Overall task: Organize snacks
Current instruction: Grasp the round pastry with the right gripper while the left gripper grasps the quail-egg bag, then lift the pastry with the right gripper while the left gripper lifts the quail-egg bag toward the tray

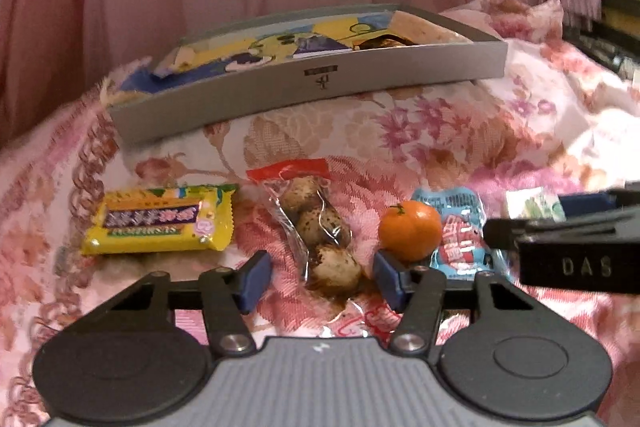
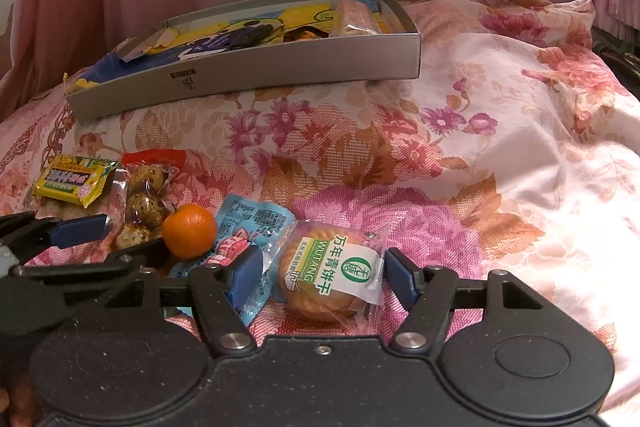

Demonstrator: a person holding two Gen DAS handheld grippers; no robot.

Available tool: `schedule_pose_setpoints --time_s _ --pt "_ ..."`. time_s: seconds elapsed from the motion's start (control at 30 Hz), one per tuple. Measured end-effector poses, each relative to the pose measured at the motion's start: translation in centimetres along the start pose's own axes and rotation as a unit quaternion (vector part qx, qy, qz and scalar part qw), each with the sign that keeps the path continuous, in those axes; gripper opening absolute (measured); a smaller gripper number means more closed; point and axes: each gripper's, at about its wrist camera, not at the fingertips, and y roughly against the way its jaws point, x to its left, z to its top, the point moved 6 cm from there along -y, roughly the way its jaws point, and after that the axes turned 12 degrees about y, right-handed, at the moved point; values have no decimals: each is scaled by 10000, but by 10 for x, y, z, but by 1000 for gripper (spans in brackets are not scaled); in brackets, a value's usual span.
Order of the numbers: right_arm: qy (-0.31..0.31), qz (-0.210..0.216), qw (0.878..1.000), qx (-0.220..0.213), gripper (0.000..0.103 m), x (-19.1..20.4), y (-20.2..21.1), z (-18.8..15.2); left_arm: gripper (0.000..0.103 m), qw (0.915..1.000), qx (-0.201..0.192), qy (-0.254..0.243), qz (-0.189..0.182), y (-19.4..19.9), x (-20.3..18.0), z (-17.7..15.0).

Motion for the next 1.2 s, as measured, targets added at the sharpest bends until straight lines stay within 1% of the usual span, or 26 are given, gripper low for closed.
schedule_pose_setpoints --time_s 0.13,0.27,0.3,0.33,0.37,0.4,0.43,0.47,0.67,0.73,0.9,0.97,1.03,1.1,1.2 --pt "4 -9 10000 -1 69 0 0 0 63 9996 70 192 -204 -6 7 5" --pt "6 -8 10000 -3 69 0 0 0 62 9995 63 211 -236 -7 7 4" --pt "6 -8 10000 -2 69 0 0 0 61 9995 48 195 -226 -6 7 4" --pt "6 -8 10000 -2 69 0 0 0 57 9996 29 189 -213 -5 7 4" --pt "8 -9 10000 -2 69 0 0 -1 51 9996 23 192 -226 -4 8 5" --pt "10 -10 10000 -4 69 0 0 0 48 9996 18 194 -220 -3 8 5" --pt "10 -13 10000 -4 69 1 0 0 41 9996 15 195 -213 -3 8 5" --pt "9 -13 10000 -3 69 1 0 0 37 9996 14 206 -213 -2 9 6" --pt "40 -13 10000 -8 68 1 0 0 32 9989 89 348 -286 1 13 7" --pt "66 2 10000 -8 67 2 1 0 32 9984 175 436 -326 4 15 7" --pt "66 138 9999 15 61 8 4 2 30 9945 536 738 -516 18 18 2" --pt "109 170 9998 -3 60 10 6 3 31 9932 599 812 -579 19 18 1" --pt "152 159 9998 0 62 11 7 3 33 9929 639 827 -577 17 19 2" --pt "123 120 9998 56 66 10 8 2 34 9926 617 871 -577 15 19 2" --pt "-33 176 9997 158 67 9 10 -1 41 9928 581 855 -609 12 18 2"
